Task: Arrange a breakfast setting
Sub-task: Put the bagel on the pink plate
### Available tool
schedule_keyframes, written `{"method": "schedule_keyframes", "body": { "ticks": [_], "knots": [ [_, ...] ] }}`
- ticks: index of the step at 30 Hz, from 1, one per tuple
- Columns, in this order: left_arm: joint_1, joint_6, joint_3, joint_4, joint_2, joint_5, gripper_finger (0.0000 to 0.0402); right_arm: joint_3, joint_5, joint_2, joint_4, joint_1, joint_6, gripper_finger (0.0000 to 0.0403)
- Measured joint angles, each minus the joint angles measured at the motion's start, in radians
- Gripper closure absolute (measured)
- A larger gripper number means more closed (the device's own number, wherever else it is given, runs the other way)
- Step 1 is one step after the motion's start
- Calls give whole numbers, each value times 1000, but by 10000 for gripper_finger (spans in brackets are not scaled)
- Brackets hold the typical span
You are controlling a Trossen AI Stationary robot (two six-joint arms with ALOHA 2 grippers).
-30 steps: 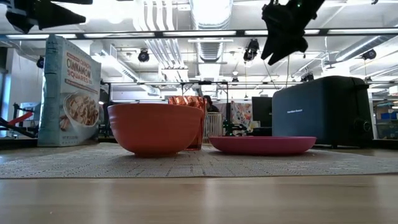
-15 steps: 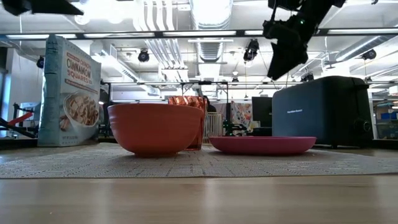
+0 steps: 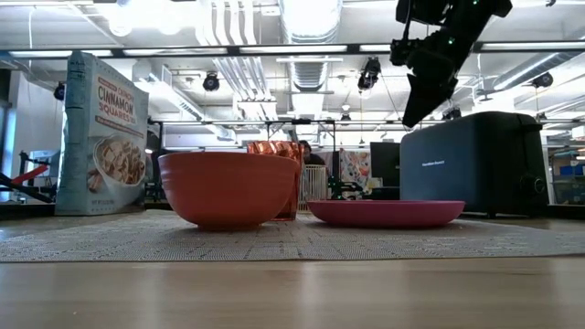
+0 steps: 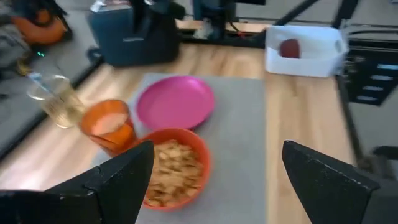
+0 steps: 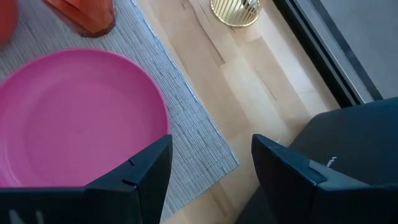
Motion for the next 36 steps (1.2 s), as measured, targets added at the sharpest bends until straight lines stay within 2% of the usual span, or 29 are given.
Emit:
{"method": "schedule_keyframes", "body": {
  "ticks": [5, 9, 12, 15, 18, 20, 23, 29, 31, 33, 36],
  "knots": [
    [34, -47, -158, 6, -111, -30, 66, -8, -1, 0, 4, 0, 7, 193],
    [73, -1, -354, 183, -268, -2, 65, -8, -1, 0, 5, 0, 22, 193],
    [119, 148, -522, 462, -407, 80, 65, -8, -1, 0, 5, 0, 61, 193],
    [175, 395, -698, 858, -523, 238, 65, -8, -2, 0, 4, 0, 123, 193],
    [226, 638, -853, 1219, -588, 420, 65, -8, 0, 0, 4, 6, 153, 193],
    [250, 734, -924, 1353, -614, 476, 65, -9, 2, 0, 9, 24, 155, 193],
    [277, 768, -989, 1397, -641, 478, 65, -23, 60, -7, 43, 86, 165, 193],
    [308, 791, -1007, 1396, -648, 478, 65, -41, 464, -74, -86, 276, 253, 193],
    [308, 805, -1000, 1393, -648, 478, 65, -41, 555, -118, -132, 325, 301, 193],
    [308, 816, -986, 1397, -646, 478, 65, -41, 597, -168, -143, 356, 333, 193],
    [308, 824, -967, 1398, -637, 478, 65, -44, 602, -239, -133, 382, 340, 193]
  ]
}}
